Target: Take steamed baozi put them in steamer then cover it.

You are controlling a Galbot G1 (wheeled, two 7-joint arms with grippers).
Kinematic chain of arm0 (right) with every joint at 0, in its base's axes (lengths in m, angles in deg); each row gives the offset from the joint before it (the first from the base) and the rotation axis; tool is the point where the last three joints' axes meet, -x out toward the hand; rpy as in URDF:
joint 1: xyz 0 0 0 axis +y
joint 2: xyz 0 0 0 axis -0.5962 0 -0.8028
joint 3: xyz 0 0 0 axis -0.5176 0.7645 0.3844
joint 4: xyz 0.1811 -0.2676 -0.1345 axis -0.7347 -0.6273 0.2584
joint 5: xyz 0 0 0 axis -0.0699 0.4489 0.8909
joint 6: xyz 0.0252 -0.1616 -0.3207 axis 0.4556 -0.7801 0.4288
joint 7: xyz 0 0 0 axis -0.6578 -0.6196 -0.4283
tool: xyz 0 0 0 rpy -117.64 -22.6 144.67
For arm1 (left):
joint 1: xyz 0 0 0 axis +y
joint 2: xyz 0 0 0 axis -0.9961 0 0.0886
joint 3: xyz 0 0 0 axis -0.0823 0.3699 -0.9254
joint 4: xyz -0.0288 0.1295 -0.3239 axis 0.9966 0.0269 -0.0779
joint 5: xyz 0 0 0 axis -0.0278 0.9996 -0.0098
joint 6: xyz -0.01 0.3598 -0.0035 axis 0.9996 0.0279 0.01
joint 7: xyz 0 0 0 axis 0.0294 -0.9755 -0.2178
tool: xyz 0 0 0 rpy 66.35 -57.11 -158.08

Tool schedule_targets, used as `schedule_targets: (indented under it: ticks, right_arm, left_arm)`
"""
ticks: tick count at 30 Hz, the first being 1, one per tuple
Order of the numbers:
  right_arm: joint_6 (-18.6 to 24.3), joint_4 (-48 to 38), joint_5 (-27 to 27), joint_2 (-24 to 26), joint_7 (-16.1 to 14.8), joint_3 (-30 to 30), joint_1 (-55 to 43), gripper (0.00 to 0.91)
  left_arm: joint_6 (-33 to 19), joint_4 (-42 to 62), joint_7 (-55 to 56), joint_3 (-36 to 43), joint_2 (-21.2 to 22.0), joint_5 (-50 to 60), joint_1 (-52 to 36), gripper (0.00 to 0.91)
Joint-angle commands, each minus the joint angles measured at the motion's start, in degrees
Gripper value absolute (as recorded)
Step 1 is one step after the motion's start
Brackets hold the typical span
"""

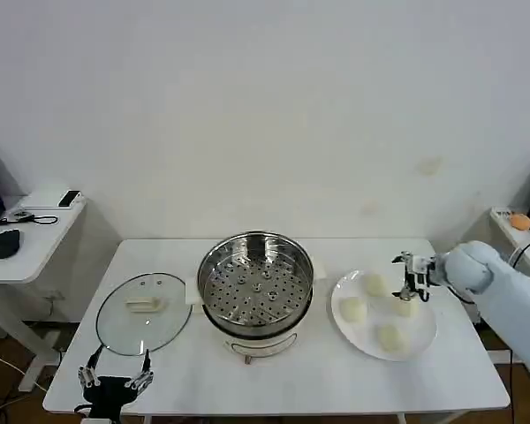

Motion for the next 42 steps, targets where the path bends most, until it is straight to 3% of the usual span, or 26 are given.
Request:
schedule_targets:
  ticks: [1,20,25,42]
  right_arm:
    - [0.51,-9.1,0.65,-5.4,-2.69,9.48,-8.26,0.907]
    - [1.2,-14.04,2.49,-9.11,-0.93,7.95,-6.09,0.907]
    - [1.14,-13.75,2.55,-9.3,-1.14,8.21,-5.73,0.705]
    - [1.03,-11.94,1.86,-7.87,-1.78,8.77,-6.13,0.645]
  left_arm:
    - [0.14,-0.33,-0.12,-0.56,-0.01,0.37,0.13,0.907]
    - [0.12,-0.38,-0.08,-0.69,0.25,0.55,0.26,0.907]
    - [0.11,-0.32,-0.06,-0.71,0.22,0.58,0.24,0.907]
    - [0.12,-0.8,0.03,-0.53,0.54,0.54,0.38,0.907]
